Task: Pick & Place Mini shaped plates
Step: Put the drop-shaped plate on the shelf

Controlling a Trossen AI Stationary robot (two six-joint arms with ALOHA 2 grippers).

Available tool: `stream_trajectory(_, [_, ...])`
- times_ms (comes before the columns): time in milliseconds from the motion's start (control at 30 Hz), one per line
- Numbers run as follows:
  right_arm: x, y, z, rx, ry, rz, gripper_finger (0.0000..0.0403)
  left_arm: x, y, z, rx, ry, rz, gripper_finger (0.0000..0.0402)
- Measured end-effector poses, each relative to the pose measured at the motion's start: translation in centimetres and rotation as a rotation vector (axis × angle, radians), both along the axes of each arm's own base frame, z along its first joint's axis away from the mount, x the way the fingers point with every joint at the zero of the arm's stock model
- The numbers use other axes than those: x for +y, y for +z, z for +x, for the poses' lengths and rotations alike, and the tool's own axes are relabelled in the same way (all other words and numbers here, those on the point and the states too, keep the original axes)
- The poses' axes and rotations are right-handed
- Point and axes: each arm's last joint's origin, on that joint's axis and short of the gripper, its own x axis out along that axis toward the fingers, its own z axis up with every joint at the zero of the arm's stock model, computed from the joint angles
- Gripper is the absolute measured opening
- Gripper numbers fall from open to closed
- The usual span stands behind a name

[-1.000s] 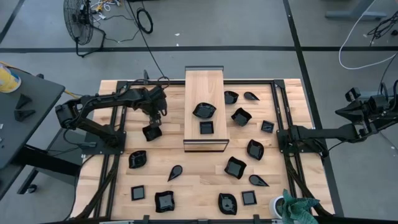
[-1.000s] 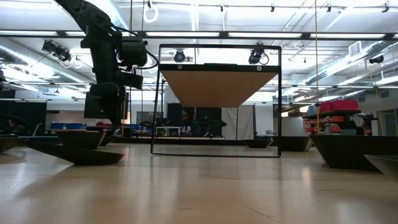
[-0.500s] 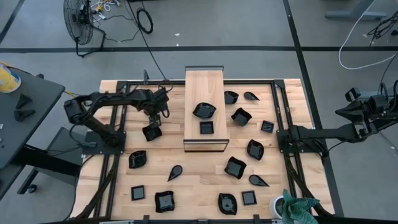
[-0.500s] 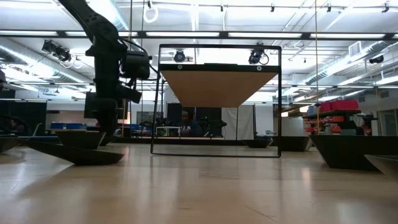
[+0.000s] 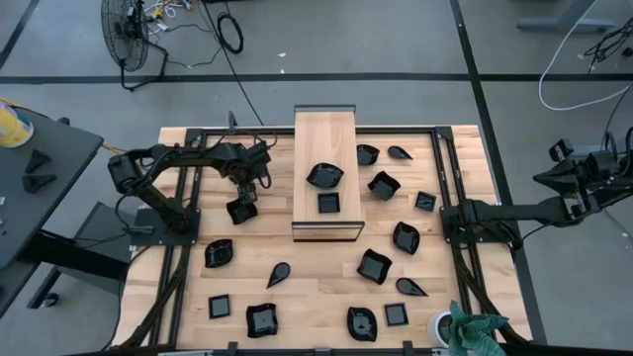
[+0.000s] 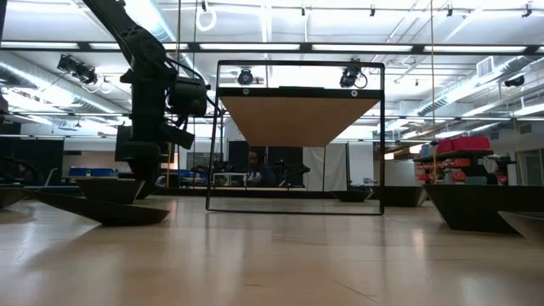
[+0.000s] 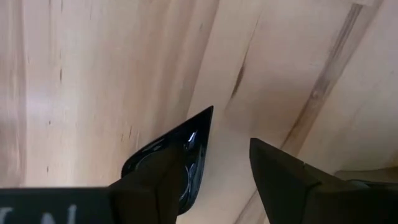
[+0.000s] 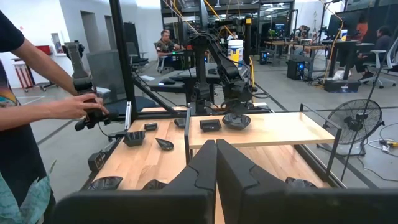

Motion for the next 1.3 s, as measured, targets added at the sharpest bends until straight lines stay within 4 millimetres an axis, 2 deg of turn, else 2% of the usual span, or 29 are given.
stream_trajectory(833, [0.0, 0.0, 0.0, 0.000, 0.000, 0.000, 0.0010, 0.0, 0.0, 0.1, -0.009, 0.027, 0.018, 0.0007])
stream_trajectory(1300, [0.0, 0.0, 0.0, 0.000, 0.000, 0.000, 0.0010, -0.9, 0.3, 0.6, -0.026, 0.015, 0.017, 0.0002])
